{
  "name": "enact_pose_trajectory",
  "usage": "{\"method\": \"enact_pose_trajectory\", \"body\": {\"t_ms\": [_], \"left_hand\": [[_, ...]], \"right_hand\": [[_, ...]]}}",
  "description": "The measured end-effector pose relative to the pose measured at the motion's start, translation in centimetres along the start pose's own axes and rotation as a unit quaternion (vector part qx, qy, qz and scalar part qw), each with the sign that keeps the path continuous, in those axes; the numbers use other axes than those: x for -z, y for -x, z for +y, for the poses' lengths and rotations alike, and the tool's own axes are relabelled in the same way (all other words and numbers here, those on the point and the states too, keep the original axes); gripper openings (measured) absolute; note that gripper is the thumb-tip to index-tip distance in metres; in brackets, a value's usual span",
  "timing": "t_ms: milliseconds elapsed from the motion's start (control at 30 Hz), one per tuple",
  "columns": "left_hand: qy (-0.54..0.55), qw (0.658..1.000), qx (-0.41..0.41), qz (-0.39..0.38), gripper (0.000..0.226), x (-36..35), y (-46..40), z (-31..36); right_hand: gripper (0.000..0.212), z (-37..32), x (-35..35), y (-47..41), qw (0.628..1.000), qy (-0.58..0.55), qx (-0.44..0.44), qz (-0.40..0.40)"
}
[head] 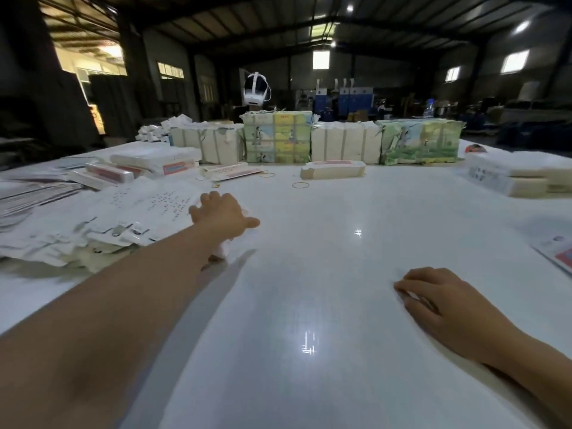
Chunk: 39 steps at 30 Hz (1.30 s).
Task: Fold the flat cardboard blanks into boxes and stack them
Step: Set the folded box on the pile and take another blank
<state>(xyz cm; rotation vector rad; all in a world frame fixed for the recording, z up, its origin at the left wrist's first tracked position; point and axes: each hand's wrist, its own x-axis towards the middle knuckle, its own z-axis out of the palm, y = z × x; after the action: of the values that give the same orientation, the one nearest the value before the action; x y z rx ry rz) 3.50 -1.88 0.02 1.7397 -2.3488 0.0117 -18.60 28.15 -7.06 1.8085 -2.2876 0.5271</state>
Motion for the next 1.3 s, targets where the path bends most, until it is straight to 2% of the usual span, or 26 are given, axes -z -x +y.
{"method": "enact_pose_trajectory", "body": {"t_ms": [33,100,200,300,367,533,633,667,733,800,833,900,933,967,1033,1067,1133,1200,1300], "left_hand": [[-0.024,0.999,0.045,-0.013,0.089,-0.5,-0.7,-1.5],[-0.049,0.995,0.084,-0.022,0.107,-1.7,-1.7,-3.5],[-0.032,0.995,0.097,-0.019,0.11,-2.3,-3.1,-4.4],[0.023,0.99,0.133,-0.045,0.1,-1.7,-4.0,-4.6],[0.047,0.988,0.145,-0.031,0.091,-1.6,-4.5,-4.8],[0.042,0.986,0.141,0.084,0.072,-2.2,-4.0,-5.0],[0.02,0.984,0.097,0.15,0.042,-1.3,-3.0,-4.3],[0.054,0.984,0.073,0.152,0.032,-0.7,-2.7,-3.9],[0.198,0.973,0.026,0.116,0.023,0.9,-1.6,-2.8],[0.367,0.928,-0.016,0.06,0.014,2.2,0.5,-1.0],[0.428,0.903,-0.036,0.022,0.011,2.7,1.9,-0.1],[0.475,0.873,-0.078,-0.072,0.007,2.8,4.7,1.9],[0.484,0.862,-0.099,-0.116,0.006,2.6,6.1,2.6],[0.49,0.849,-0.12,-0.154,0.006,2.4,7.3,3.3],[0.481,0.834,-0.155,-0.222,0.007,1.6,9.3,4.4],[0.463,0.831,-0.17,-0.257,0.008,1.3,10.2,4.9],[0.423,0.831,-0.187,-0.309,0.011,0.5,11.6,5.6],[0.395,0.84,-0.189,-0.321,0.013,-0.3,12.6,6.0],[0.358,0.874,-0.229,-0.235,0.024,-1.0,13.9,6.8]], "right_hand": [[0.032,-0.1,0.0,-0.1,1.0,0.001,0.0,0.002],[0.031,-0.2,-0.1,-0.1,1.0,0.0,-0.003,0.004],[0.031,-0.4,0.0,-0.4,1.0,-0.003,-0.01,0.0],[0.031,-0.6,0.2,-0.4,1.0,-0.006,-0.017,-0.011],[0.031,-0.7,0.3,-0.3,1.0,-0.013,-0.017,-0.01],[0.031,-0.8,0.3,-0.4,1.0,-0.005,-0.023,-0.015],[0.03,-0.8,0.2,-0.3,1.0,-0.011,-0.024,-0.009],[0.031,-0.7,0.2,-0.2,1.0,-0.013,-0.021,-0.01],[0.032,-0.7,0.1,-0.3,0.999,-0.012,-0.022,-0.022],[0.034,-0.7,0.1,-0.5,0.999,-0.03,-0.04,-0.018],[0.036,-0.8,0.3,-0.6,0.996,-0.063,-0.06,0.01],[0.04,-1.0,0.9,-0.8,0.967,-0.19,-0.127,0.111],[0.042,-1.2,1.4,-0.9,0.932,-0.284,-0.172,0.147],[0.043,-1.4,2.0,-0.9,0.882,-0.385,-0.22,0.157],[0.035,-1.5,2.7,-0.8,0.77,-0.551,-0.298,0.118],[0.025,-1.6,3.0,-0.6,0.736,-0.592,-0.317,0.091],[0.007,-1.7,3.3,-0.1,0.728,-0.603,-0.32,0.058],[0.006,-1.6,3.3,0.1,0.734,-0.603,-0.304,0.066],[0.011,-1.6,3.2,0.2,0.745,-0.592,-0.295,0.083]]}}
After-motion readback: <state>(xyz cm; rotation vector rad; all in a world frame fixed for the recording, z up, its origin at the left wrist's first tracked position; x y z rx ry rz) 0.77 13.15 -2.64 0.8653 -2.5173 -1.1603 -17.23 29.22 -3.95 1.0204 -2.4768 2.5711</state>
